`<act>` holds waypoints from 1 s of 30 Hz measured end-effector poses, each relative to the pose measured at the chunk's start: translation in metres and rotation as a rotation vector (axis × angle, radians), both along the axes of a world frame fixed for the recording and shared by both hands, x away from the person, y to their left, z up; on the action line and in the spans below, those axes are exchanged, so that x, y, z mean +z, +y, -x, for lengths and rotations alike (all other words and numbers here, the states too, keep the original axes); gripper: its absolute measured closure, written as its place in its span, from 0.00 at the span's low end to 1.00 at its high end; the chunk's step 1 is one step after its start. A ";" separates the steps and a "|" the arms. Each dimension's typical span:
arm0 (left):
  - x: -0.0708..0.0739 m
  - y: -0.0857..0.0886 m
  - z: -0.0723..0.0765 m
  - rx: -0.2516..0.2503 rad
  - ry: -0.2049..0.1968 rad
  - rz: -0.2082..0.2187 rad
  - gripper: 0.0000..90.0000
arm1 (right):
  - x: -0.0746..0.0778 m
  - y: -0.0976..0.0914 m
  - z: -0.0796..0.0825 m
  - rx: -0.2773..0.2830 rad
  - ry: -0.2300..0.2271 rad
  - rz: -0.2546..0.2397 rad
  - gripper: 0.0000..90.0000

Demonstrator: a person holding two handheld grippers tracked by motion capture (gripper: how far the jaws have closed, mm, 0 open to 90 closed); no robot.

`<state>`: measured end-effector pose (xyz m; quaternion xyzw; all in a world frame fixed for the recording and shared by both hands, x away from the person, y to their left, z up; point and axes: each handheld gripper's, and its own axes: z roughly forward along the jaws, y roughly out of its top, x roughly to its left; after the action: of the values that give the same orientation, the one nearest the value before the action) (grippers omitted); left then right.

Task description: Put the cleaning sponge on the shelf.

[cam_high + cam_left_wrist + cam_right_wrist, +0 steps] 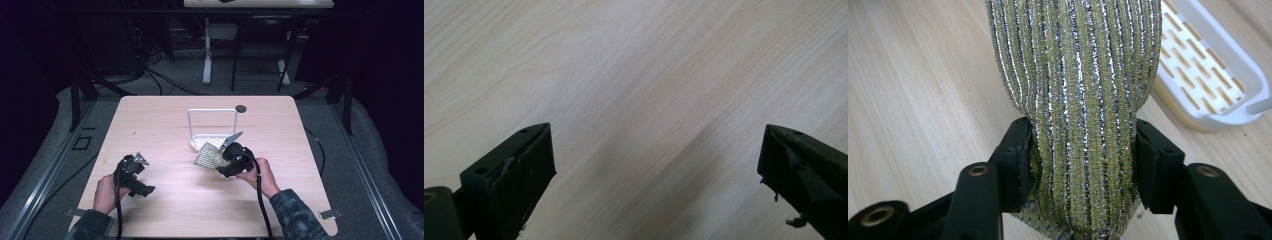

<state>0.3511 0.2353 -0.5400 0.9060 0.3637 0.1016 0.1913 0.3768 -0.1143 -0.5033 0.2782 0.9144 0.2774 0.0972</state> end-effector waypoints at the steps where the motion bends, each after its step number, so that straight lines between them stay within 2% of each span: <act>1: 0.000 0.000 0.000 0.000 0.001 0.000 0.02 | 0.001 0.000 0.000 -0.004 -0.005 0.001 0.55; 7: -0.001 -0.001 0.000 0.005 -0.001 -0.003 0.02 | 0.004 -0.002 0.000 -0.021 -0.019 -0.017 0.57; 14: -0.001 -0.001 0.000 0.002 -0.001 -0.007 0.02 | 0.010 -0.006 -0.002 -0.074 -0.034 -0.056 0.59; 17: 0.000 -0.001 0.000 0.002 -0.002 -0.008 0.02 | 0.012 -0.007 -0.006 -0.118 -0.045 -0.070 0.59; 21: 0.000 -0.001 0.000 0.006 -0.001 -0.005 0.02 | 0.012 -0.006 -0.010 -0.155 -0.064 -0.057 0.59; 24: -0.001 -0.002 0.000 0.005 -0.001 -0.007 0.02 | 0.013 -0.006 -0.016 -0.218 -0.075 -0.062 0.58; 30: -0.001 -0.001 0.000 0.011 -0.002 -0.008 0.03 | 0.008 -0.002 -0.026 -0.283 -0.089 -0.055 0.58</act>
<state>0.3514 0.2343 -0.5409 0.9048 0.3678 0.1050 0.1874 0.4024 -0.1159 -0.4951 0.3942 0.8530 0.2981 0.1678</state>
